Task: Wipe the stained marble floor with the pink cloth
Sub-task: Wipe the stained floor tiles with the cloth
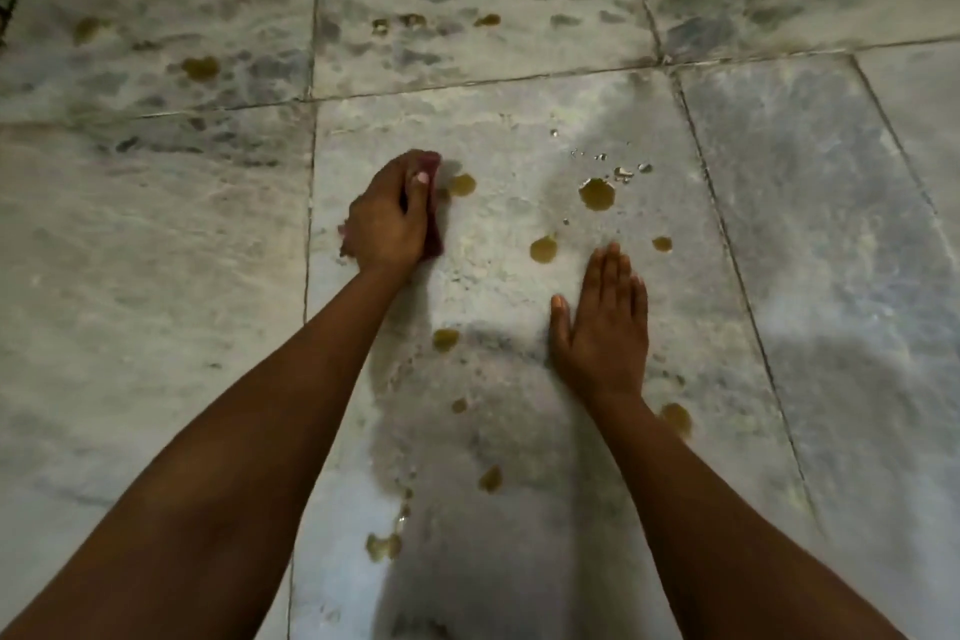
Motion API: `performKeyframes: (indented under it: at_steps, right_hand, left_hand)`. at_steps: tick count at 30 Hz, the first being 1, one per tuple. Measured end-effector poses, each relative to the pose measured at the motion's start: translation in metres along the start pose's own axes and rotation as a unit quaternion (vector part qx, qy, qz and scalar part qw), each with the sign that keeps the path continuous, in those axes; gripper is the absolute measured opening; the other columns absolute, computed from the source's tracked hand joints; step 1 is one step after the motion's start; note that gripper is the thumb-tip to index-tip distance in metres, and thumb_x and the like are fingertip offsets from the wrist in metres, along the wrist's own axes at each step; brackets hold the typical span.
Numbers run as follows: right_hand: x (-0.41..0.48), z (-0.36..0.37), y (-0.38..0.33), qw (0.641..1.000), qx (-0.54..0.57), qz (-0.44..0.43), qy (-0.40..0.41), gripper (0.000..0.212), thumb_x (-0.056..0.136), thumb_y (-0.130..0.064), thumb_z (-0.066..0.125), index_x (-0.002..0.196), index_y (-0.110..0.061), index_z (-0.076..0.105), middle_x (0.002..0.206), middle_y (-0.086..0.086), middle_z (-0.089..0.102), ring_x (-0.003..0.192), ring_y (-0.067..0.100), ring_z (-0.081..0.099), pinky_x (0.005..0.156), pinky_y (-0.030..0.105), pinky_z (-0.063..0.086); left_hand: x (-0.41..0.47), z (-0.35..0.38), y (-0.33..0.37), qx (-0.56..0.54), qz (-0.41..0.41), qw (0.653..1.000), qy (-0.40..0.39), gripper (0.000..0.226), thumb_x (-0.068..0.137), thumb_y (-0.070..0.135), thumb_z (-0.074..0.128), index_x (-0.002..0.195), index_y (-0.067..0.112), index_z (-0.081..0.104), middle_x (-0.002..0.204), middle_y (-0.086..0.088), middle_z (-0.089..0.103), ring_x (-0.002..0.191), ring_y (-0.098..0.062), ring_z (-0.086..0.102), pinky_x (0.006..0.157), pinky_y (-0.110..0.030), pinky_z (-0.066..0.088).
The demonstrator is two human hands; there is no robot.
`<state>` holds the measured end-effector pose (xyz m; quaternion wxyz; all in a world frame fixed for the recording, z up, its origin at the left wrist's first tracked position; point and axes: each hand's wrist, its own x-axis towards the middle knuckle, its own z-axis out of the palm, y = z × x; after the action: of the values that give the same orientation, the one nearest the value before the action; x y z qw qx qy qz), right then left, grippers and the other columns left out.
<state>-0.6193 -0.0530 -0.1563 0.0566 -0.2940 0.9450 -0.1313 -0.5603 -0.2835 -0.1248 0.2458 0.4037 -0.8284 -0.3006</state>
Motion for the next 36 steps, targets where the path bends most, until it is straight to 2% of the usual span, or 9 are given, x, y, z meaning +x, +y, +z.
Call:
performKeyframes:
  at_steps: [3,8,12,20,23,27,30,34,36]
  right_hand:
    - [0.0,0.002,-0.001,1.0,-0.007,0.003,0.013,0.073,0.092,-0.047,0.019,0.149,-0.003,0.013,0.157,0.015,0.012,0.146,0.023,0.008,0.118,0.034,0.001]
    - [0.001,-0.001,-0.002,1.0,-0.01,0.011,0.0,0.072,0.091,-0.047,0.023,0.149,-0.005,0.014,0.157,0.014,0.013,0.146,0.023,0.009,0.118,0.037,0.004]
    - [0.001,-0.004,-0.003,1.0,-0.015,0.019,-0.014,0.072,0.092,-0.046,0.024,0.15,-0.005,0.014,0.157,0.014,0.013,0.146,0.022,0.008,0.118,0.038,0.004]
    - [0.003,-0.006,-0.004,0.999,-0.011,0.028,-0.023,0.072,0.091,-0.045,0.026,0.149,-0.004,0.015,0.157,0.014,0.012,0.145,0.021,0.006,0.118,0.037,0.004]
    - [0.001,-0.005,-0.003,0.999,-0.013,0.027,-0.026,0.072,0.091,-0.046,0.025,0.15,-0.005,0.014,0.157,0.014,0.012,0.146,0.022,0.007,0.118,0.038,0.005]
    - [0.003,-0.005,-0.003,0.999,-0.01,0.028,-0.026,0.072,0.091,-0.045,0.026,0.149,-0.004,0.014,0.157,0.014,0.013,0.145,0.022,0.008,0.118,0.038,0.005]
    - [0.003,-0.006,-0.004,0.999,-0.012,0.029,-0.029,0.072,0.091,-0.046,0.025,0.149,-0.004,0.014,0.157,0.014,0.012,0.145,0.021,0.007,0.118,0.038,0.005]
    - [0.003,-0.006,-0.006,0.999,-0.01,0.032,-0.028,0.072,0.091,-0.045,0.026,0.149,-0.004,0.015,0.157,0.016,0.014,0.145,0.023,0.009,0.118,0.039,0.007]
    - [0.003,-0.006,-0.006,0.999,-0.009,0.034,-0.028,0.072,0.091,-0.045,0.026,0.149,-0.005,0.015,0.157,0.015,0.014,0.145,0.023,0.009,0.118,0.039,0.007]
  left_hand:
    - [0.025,0.034,-0.002,0.062,0.062,0.995,-0.047,0.044,0.096,0.04,0.031,0.127,0.023,0.057,0.134,0.0,0.056,0.124,-0.02,0.05,0.108,-0.042,0.031]
    - [0.038,0.064,0.016,0.197,0.117,0.957,-0.179,0.05,0.098,0.042,0.025,0.146,0.03,0.027,0.156,0.002,0.021,0.144,-0.02,0.014,0.115,-0.042,0.004]
    - [0.02,0.035,-0.008,0.232,0.197,0.924,-0.23,0.053,0.096,0.045,0.018,0.148,0.036,0.018,0.158,0.003,0.016,0.145,-0.019,0.01,0.116,-0.042,0.002]
    - [0.097,0.05,-0.004,0.272,-0.073,0.948,-0.151,0.053,0.1,0.037,0.018,0.151,0.024,0.011,0.159,-0.005,0.004,0.146,-0.025,-0.001,0.116,-0.049,-0.005]
    - [0.081,0.065,0.013,0.26,0.006,0.949,-0.178,0.052,0.1,0.039,0.018,0.15,0.028,0.011,0.159,-0.003,0.006,0.146,-0.024,0.003,0.115,-0.047,-0.004]
    - [0.031,0.024,-0.01,0.243,0.128,0.932,-0.237,0.052,0.098,0.041,0.017,0.15,0.033,0.011,0.159,0.001,0.008,0.146,-0.019,0.004,0.116,-0.042,-0.002]
    - [0.041,-0.003,-0.041,0.264,0.053,0.945,-0.184,0.053,0.097,0.039,0.02,0.149,0.028,0.017,0.158,-0.003,0.015,0.145,-0.024,0.011,0.116,-0.045,0.005]
    - [0.105,0.013,-0.035,0.259,-0.1,0.953,-0.124,0.051,0.101,0.034,0.02,0.15,0.023,0.015,0.159,-0.008,0.008,0.145,-0.028,0.005,0.116,-0.048,0.0]
    - [0.127,0.036,-0.017,0.251,-0.108,0.953,-0.128,0.051,0.101,0.034,0.02,0.15,0.022,0.014,0.159,-0.007,0.006,0.146,-0.028,0.002,0.116,-0.047,-0.001]
